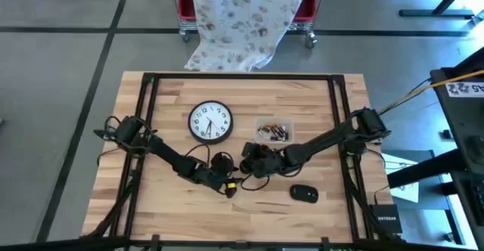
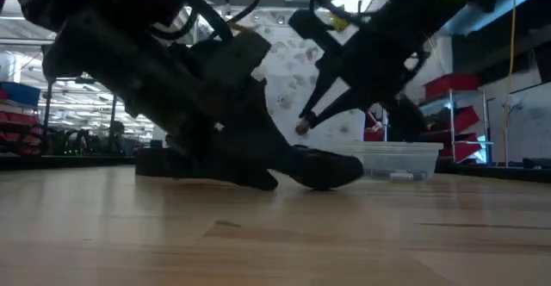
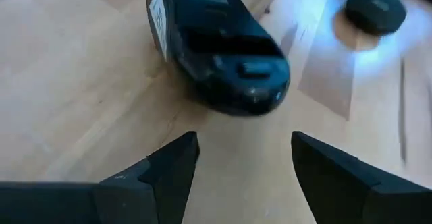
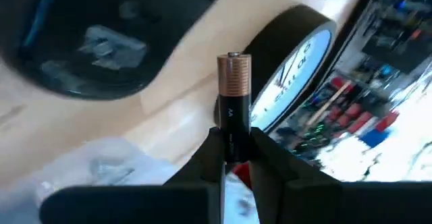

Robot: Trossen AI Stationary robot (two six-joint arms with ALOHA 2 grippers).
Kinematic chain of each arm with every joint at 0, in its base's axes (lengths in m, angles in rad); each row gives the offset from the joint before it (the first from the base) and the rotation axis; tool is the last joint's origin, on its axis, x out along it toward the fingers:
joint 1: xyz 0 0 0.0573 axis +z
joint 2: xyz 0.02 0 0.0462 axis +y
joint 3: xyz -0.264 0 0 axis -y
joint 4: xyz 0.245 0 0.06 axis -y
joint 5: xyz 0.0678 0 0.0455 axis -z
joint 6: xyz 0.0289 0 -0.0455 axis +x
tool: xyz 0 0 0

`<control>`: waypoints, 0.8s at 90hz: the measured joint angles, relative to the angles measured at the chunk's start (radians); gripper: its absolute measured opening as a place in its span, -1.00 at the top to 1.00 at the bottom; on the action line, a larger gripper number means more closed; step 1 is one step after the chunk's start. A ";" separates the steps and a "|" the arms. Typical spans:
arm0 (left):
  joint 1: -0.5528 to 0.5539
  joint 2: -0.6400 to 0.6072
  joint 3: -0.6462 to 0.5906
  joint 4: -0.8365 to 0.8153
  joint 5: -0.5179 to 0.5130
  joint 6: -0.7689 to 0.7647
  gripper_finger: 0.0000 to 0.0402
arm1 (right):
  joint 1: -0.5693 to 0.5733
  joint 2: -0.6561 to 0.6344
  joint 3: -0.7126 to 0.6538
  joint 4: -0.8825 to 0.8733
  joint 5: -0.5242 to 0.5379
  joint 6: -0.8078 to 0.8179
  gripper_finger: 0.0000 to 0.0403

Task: Insert battery
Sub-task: Insert the black battery into the right computer mouse

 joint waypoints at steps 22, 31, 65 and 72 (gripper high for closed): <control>0.028 0.006 -0.002 0.000 -0.113 -0.004 -0.11 | 0.000 0.038 0.000 0.095 0.046 -0.177 0.89; 0.041 0.006 -0.001 -0.003 -0.110 -0.014 -0.11 | 0.012 0.039 0.000 0.115 0.032 -0.237 0.89; 0.057 0.006 -0.001 0.003 -0.101 -0.001 -0.11 | 0.006 0.039 -0.001 0.086 0.063 -0.195 0.89; 0.057 0.005 -0.001 0.003 -0.101 -0.002 -0.11 | 0.003 0.040 -0.001 0.052 0.053 -0.191 0.89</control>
